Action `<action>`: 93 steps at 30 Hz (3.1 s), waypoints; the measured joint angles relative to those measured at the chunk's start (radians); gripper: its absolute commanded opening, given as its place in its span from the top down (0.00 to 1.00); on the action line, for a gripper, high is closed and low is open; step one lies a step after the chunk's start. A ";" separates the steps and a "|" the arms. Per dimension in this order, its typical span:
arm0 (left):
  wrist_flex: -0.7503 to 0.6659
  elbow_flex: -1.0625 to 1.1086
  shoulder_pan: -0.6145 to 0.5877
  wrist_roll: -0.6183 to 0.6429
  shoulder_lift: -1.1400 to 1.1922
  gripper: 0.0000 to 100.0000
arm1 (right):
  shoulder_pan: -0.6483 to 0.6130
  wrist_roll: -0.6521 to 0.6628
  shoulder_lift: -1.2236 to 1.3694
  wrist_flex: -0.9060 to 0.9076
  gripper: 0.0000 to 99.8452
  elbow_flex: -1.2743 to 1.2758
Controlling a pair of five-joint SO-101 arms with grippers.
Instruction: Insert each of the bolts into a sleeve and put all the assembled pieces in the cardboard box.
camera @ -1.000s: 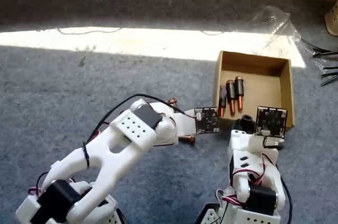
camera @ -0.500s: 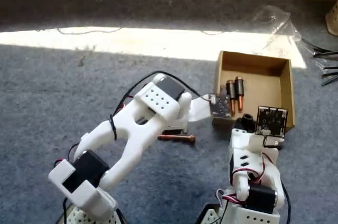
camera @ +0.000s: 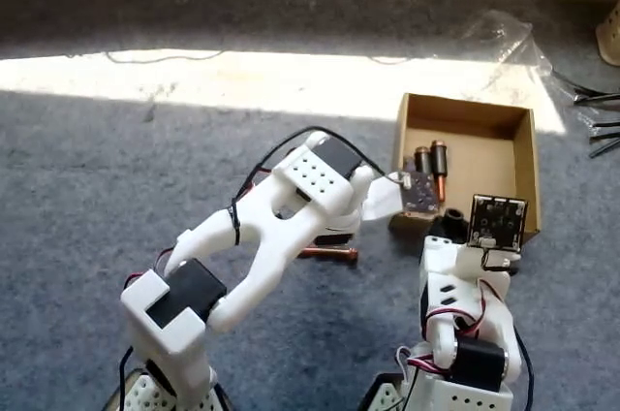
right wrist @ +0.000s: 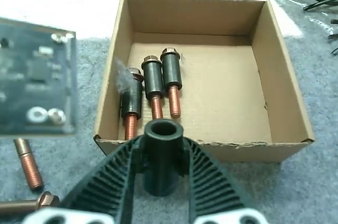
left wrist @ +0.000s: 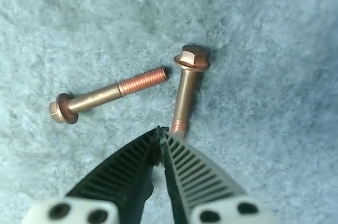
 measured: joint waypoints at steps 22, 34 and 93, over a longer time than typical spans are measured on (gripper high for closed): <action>-0.160 0.098 0.060 0.106 0.002 0.88 | 0.044 0.000 0.000 0.000 1.00 0.000; -0.253 0.155 0.100 0.061 0.002 0.88 | 0.049 -0.002 0.000 0.000 1.00 0.000; -0.367 0.221 0.104 0.017 0.002 0.88 | 0.170 0.000 0.000 0.000 1.00 0.071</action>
